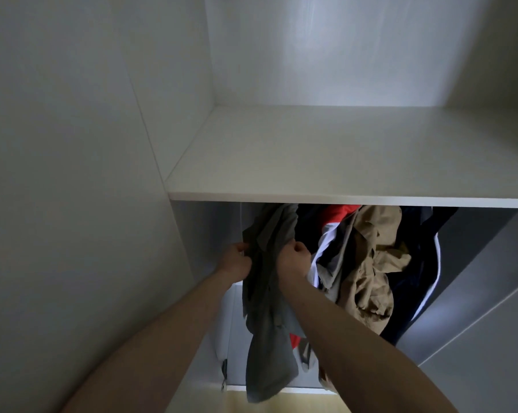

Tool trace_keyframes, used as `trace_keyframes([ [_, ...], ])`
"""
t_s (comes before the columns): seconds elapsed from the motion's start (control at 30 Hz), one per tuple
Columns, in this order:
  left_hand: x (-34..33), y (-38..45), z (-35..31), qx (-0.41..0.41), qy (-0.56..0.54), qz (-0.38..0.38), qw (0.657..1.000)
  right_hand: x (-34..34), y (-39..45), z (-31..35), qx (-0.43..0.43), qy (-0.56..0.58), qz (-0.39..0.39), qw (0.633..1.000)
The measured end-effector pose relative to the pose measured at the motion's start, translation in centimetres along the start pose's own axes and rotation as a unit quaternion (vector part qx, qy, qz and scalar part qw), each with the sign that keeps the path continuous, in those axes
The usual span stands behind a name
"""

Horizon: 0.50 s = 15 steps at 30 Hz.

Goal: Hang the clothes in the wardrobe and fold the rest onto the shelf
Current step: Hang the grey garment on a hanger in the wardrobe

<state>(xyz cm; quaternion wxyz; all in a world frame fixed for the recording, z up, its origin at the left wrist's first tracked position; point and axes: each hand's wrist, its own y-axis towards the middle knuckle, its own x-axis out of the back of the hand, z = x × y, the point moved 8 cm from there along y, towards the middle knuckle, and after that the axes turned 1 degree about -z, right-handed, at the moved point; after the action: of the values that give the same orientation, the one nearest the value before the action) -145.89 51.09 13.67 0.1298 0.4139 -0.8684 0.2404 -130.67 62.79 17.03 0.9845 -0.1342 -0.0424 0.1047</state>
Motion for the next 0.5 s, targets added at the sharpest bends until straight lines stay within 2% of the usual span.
trace_keyframes([
  [0.17, 0.0, 0.0, 0.3, -0.007, -0.041, -0.010, 0.999, -1.8, -1.6, -0.2, 0.096, -0.005, -0.019, 0.995],
  [0.3, -0.3, 0.3, 1.1, 0.003, -0.071, 0.000, 0.997, -2.1, 1.0, 1.0, 0.081, -0.018, -0.018, 0.996],
  [0.5, -0.4, -1.0, -0.2, -0.007, -0.082, 0.005, 0.997, -2.9, 5.7, 1.5, 0.057, -0.143, 0.041, 0.987],
])
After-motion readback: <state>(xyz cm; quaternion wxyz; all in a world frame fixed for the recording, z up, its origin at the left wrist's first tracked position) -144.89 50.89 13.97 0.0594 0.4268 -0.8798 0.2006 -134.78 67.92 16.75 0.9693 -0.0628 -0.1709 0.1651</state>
